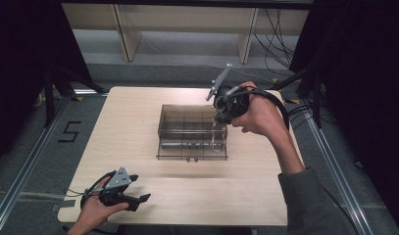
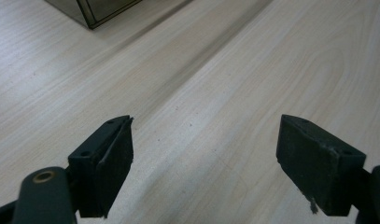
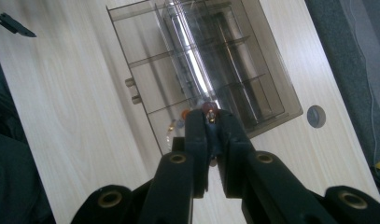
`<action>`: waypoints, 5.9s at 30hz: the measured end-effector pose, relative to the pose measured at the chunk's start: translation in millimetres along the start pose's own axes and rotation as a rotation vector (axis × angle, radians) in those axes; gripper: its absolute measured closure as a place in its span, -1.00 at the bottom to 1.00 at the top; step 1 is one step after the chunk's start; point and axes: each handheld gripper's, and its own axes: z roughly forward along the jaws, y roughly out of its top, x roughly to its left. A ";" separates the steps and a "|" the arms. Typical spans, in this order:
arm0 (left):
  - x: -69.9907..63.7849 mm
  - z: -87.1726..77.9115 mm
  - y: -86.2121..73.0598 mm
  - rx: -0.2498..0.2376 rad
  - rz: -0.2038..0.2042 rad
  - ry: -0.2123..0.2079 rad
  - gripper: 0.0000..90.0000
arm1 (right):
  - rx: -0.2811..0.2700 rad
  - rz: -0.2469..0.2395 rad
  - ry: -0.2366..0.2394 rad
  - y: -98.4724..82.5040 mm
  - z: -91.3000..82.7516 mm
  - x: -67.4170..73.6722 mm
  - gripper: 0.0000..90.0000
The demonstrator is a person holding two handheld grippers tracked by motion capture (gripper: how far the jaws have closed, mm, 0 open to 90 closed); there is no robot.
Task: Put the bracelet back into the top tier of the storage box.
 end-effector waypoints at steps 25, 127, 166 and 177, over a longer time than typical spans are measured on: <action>-3.0 1.2 -1.0 -0.008 -0.022 -0.015 -0.58 | 0.112 0.044 0.104 -19.7 80.1 -1.3 0.88; -1.7 3.0 -2.3 -0.003 -0.012 0.000 -0.58 | -0.120 0.469 0.076 -151.0 109.7 33.2 -0.46; -2.5 1.9 -2.1 0.011 -0.001 -0.011 -0.58 | -0.337 0.525 0.071 -195.6 141.6 85.6 -0.58; -2.8 1.9 -3.0 0.008 -0.029 -0.008 -0.58 | -0.332 0.549 0.075 -204.1 144.1 96.4 -0.59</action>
